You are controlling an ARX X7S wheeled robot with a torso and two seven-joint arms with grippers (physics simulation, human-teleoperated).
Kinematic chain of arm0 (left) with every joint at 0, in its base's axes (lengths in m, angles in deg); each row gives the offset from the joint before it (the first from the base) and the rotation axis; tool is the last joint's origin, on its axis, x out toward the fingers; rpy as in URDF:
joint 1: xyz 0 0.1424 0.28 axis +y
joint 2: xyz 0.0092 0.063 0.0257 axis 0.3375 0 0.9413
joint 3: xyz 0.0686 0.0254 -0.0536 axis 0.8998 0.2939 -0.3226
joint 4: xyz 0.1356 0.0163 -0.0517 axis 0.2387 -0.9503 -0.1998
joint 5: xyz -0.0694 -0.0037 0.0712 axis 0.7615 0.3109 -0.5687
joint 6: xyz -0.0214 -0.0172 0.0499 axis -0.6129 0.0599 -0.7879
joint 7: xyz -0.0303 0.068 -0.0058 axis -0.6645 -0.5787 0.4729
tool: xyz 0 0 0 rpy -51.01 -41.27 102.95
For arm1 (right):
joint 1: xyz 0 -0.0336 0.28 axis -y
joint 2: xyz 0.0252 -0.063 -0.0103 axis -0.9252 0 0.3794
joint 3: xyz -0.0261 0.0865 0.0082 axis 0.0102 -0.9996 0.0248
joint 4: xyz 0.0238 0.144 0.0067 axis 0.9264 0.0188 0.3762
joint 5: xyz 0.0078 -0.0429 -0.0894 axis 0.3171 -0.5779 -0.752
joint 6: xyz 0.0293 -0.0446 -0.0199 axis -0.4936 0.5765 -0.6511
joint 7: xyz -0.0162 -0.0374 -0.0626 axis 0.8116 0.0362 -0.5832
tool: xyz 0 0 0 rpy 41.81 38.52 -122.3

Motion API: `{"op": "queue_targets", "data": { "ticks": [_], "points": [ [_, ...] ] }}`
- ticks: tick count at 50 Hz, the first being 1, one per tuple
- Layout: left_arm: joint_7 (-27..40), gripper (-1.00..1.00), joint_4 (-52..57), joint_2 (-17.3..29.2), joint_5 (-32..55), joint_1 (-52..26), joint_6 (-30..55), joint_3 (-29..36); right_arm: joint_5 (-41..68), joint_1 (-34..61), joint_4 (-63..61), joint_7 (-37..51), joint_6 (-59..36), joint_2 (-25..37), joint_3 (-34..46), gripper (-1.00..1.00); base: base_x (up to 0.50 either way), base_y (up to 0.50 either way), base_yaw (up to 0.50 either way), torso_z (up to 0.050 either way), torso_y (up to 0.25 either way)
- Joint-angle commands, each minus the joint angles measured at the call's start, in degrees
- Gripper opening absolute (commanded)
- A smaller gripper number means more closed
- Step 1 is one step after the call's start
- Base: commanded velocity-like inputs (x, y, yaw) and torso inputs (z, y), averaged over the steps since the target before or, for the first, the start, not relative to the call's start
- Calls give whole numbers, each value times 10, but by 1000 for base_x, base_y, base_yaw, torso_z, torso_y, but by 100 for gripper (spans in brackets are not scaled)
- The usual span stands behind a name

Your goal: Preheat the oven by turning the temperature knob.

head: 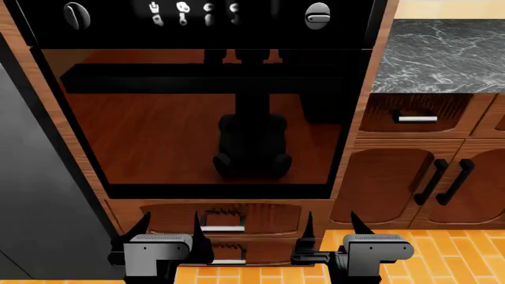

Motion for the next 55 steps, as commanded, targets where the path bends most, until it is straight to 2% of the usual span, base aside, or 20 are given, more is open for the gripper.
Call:
{"op": "queue_targets", "data": {
  "ticks": [1,12,17,24,31,40,48,55],
  "points": [
    [0,100,-3,11,5,2,-13,20,-33,6,17,42,28,13,10,100,0,0,0,0,0],
    [21,100,0,26,36,-8,-22,30,-52,1,-15,80,25,30,35,100,0,0,0,0,0],
    [36,100,89,32,30,10,-41,38,-64,-19,-157,87,-37,35,36,100,0,0,0,0,0],
    [51,100,214,44,34,-5,8,39,-77,-6,-249,95,-100,41,34,100,0,0,0,0,0],
    [70,100,299,47,59,-76,82,25,-88,28,-347,92,-154,55,31,100,0,0,0,0,0],
    [80,100,418,60,76,-84,129,32,-117,68,-458,84,-206,60,59,100,0,0,0,0,0],
    [95,100,445,67,102,-117,168,14,-113,95,-493,82,-238,64,58,100,0,0,0,0,0],
    [89,100,449,80,110,-105,142,10,-92,94,-524,82,-243,66,46,100,0,0,0,0,0]
  ]
}}
